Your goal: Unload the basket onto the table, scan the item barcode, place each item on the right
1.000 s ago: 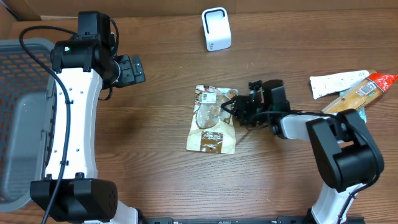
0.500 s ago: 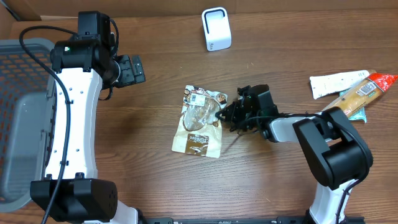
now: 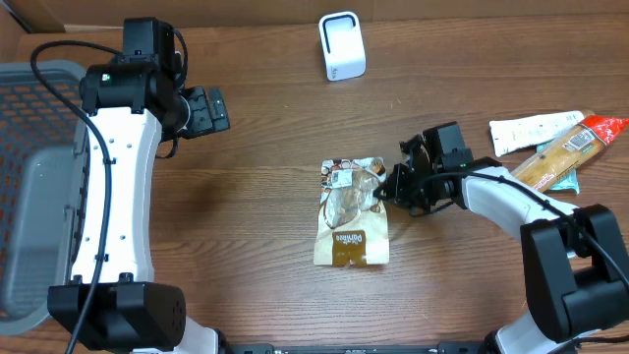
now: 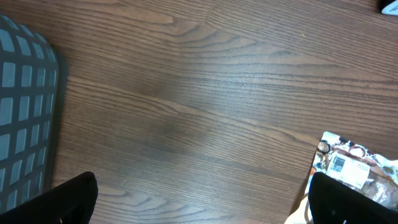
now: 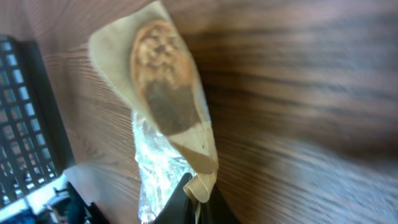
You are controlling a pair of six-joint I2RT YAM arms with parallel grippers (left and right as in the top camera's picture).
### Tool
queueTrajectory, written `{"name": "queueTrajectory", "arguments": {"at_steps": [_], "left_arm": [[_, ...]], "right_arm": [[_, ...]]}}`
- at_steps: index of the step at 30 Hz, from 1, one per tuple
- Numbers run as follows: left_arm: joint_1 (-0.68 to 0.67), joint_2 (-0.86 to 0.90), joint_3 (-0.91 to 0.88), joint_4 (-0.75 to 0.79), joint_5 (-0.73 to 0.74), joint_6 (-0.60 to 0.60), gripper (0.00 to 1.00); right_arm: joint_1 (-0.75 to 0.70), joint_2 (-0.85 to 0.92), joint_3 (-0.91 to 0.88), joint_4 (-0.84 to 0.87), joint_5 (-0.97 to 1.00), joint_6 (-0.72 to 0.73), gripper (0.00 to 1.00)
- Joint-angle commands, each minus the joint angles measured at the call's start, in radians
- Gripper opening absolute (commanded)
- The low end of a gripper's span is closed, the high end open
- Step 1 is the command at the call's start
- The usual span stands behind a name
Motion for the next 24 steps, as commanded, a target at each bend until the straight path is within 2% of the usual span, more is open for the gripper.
{"name": "queueTrajectory", "arguments": {"at_steps": [1, 3, 5, 13, 16, 24], "left_arm": [[-0.003, 0.007, 0.002, 0.002, 0.008, -0.013, 1.00], [-0.003, 0.007, 0.002, 0.002, 0.007, -0.013, 0.99], [-0.003, 0.007, 0.002, 0.002, 0.008, -0.013, 1.00], [-0.003, 0.007, 0.002, 0.002, 0.007, -0.013, 1.00], [-0.003, 0.007, 0.002, 0.002, 0.008, -0.013, 1.00], [-0.003, 0.007, 0.002, 0.002, 0.008, -0.013, 1.00]], "right_arm": [[0.011, -0.016, 0.024, -0.006, 0.036, -0.064, 0.28], [0.011, -0.009, 0.024, -0.004, 0.053, -0.046, 0.36], [0.011, 0.002, 0.024, -0.002, 0.066, -0.047, 0.49], [0.014, 0.058, 0.024, 0.061, 0.092, -0.041, 0.71], [0.031, 0.097, 0.024, 0.124, 0.150, 0.020, 0.80], [0.090, 0.206, 0.024, 0.214, 0.211, 0.116, 0.80]]}}
